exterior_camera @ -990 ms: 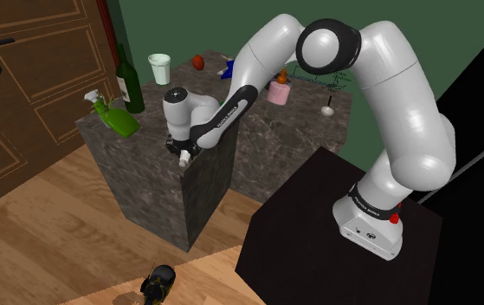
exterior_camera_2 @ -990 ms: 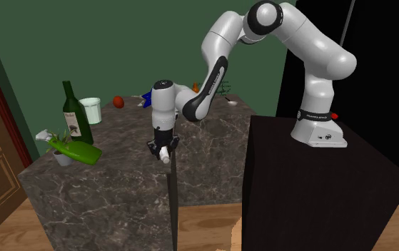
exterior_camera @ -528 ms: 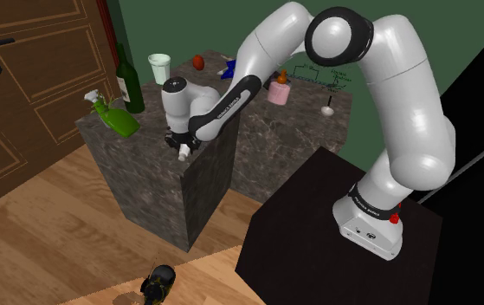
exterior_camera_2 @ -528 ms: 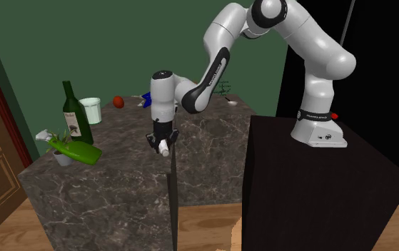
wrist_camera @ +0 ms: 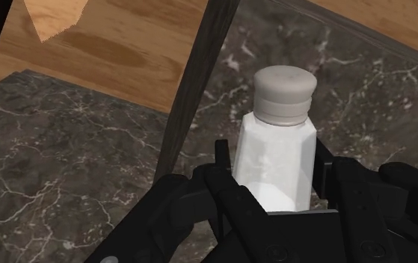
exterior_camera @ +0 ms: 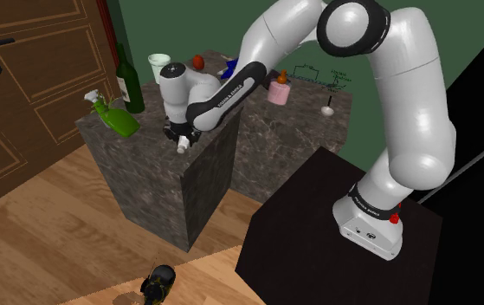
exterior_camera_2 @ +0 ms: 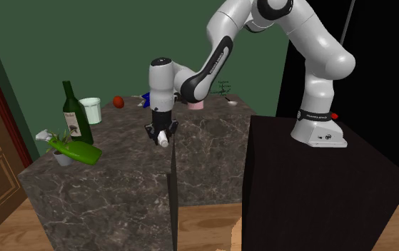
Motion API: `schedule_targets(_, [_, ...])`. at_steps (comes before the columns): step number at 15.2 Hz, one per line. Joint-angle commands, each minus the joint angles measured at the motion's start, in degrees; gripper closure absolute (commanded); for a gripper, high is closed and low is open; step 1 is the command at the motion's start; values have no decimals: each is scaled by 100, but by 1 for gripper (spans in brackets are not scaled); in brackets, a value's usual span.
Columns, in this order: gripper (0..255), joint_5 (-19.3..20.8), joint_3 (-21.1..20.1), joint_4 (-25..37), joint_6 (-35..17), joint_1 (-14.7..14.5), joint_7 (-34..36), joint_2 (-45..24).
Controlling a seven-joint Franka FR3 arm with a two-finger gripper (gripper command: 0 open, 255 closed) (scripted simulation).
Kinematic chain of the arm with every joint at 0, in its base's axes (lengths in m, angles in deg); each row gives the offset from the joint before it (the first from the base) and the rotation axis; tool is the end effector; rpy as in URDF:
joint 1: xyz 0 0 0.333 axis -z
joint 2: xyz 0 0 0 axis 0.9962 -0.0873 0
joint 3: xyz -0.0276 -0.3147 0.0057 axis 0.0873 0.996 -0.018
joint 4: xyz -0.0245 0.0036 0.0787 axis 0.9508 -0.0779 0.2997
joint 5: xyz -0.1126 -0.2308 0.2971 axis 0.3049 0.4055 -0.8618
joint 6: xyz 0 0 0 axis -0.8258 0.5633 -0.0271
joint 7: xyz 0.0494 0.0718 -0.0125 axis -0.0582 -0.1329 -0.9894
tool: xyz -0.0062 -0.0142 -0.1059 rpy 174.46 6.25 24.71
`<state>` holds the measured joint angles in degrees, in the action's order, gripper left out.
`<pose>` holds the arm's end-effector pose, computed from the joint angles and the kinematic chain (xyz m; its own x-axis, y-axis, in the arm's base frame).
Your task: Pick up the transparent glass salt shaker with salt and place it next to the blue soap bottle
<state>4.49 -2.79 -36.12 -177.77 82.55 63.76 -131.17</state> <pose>0.6220 0.2361 0.1750 0.6535 -0.7307 0.1976 -0.7442 -0.6679 -0.0085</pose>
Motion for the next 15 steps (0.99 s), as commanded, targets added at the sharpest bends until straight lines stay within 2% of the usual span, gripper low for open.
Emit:
schedule_targets(1, [255, -64, -55, -44, 82, 46, -59, 128])
schedule_targets(15, [255, -517, -397, -125, 694, 277, -442, 869])
